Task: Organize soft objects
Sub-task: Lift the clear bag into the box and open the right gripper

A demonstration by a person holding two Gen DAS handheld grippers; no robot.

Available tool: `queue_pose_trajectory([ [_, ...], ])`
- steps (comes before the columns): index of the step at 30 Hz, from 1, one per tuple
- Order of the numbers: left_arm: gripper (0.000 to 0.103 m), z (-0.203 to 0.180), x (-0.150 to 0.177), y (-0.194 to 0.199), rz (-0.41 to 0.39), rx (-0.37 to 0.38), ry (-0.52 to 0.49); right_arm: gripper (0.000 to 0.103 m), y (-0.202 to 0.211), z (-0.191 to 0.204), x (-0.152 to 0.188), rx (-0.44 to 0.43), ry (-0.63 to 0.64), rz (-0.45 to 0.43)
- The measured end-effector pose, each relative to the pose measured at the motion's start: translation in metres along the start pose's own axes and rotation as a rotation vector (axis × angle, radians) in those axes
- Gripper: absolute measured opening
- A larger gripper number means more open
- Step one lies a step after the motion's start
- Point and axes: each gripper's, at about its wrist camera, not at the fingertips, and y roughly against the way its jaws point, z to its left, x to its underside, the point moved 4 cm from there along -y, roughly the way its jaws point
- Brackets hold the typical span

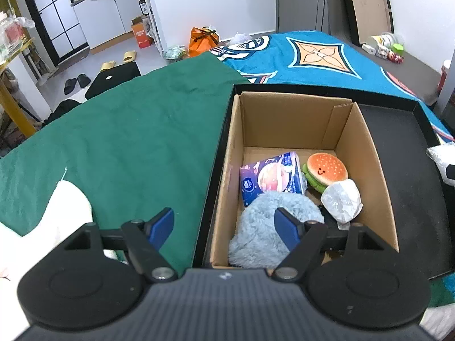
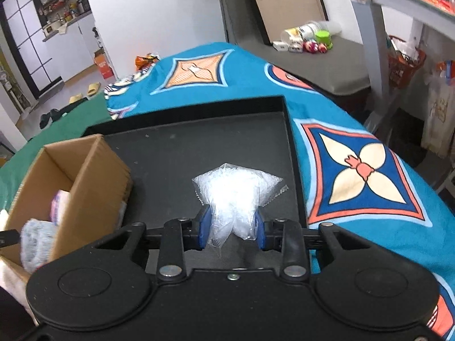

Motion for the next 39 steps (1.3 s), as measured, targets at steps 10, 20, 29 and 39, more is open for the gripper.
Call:
queue_pose_trajectory([
  [10,0.074,0.012,0.001,0.001,-0.019,0.05,0.051,0.031,0.029,0.037,-0.019,-0.042,0.03,-0.061],
  [20,0.047,0.022,0.0,-0.011,0.012,0.124,0.118,0.032,0.039,0.082,-0.035,-0.082,0.086,-0.088],
  [29,0.017,0.029,0.004,-0.025,0.065,0.18,0.159,0.032,0.037,0.124,-0.045,-0.112,0.159,-0.089],
  [39,0.01,0.035,0.005,-0.028,0.052,0.196,0.174,0.034,0.03,0.175,-0.048,-0.171,0.242,-0.071],
])
